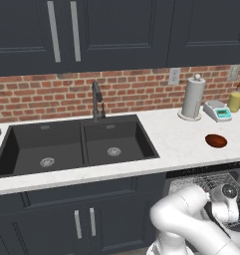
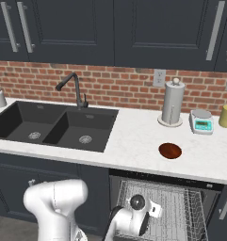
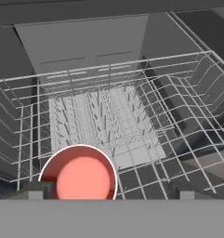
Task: Pick up the cup and bowl from the counter, place them in the dishwasher, and close the dishwasher door.
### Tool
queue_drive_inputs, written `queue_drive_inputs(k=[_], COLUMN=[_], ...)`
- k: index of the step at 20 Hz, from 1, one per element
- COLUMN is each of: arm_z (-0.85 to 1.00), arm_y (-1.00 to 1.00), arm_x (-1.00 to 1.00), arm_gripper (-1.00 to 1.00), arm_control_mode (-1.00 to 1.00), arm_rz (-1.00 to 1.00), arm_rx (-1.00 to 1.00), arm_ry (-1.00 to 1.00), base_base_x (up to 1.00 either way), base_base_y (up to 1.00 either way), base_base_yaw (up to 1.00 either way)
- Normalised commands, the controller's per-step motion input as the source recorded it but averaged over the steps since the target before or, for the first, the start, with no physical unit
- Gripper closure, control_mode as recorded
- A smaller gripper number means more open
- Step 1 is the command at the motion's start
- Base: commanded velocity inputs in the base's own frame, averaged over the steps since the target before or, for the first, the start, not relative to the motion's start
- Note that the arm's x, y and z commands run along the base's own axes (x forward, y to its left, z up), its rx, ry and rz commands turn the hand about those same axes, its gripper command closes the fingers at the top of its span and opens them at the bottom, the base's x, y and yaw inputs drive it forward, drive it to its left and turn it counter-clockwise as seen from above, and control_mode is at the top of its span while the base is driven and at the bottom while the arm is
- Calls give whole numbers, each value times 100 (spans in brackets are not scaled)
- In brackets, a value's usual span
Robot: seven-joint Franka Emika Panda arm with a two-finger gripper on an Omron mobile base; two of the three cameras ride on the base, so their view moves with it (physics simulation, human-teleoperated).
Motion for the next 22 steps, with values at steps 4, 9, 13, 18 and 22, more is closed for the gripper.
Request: queue_drive_inputs(k=[4, 9, 13, 18, 22], arm_z=[97, 100, 100, 100, 100], arm_y=[-1, -16, -32, -12, 0], arm_x=[-19, -12, -24, -39, -30], arm_gripper=[-100, -100, -100, -100, -100], arm_control_mode=[-100, -100, -100, -100, -100], arm_rz=[0, 0, 0, 1, 9], arm_rx=[1, 0, 0, 1, 0], arm_ry=[0, 8, 17, 3, 0], base_base_x=[0, 0, 0, 0, 0], base_base_y=[0, 0, 0, 0, 0], base_base_yaw=[0, 0, 0, 0, 0])
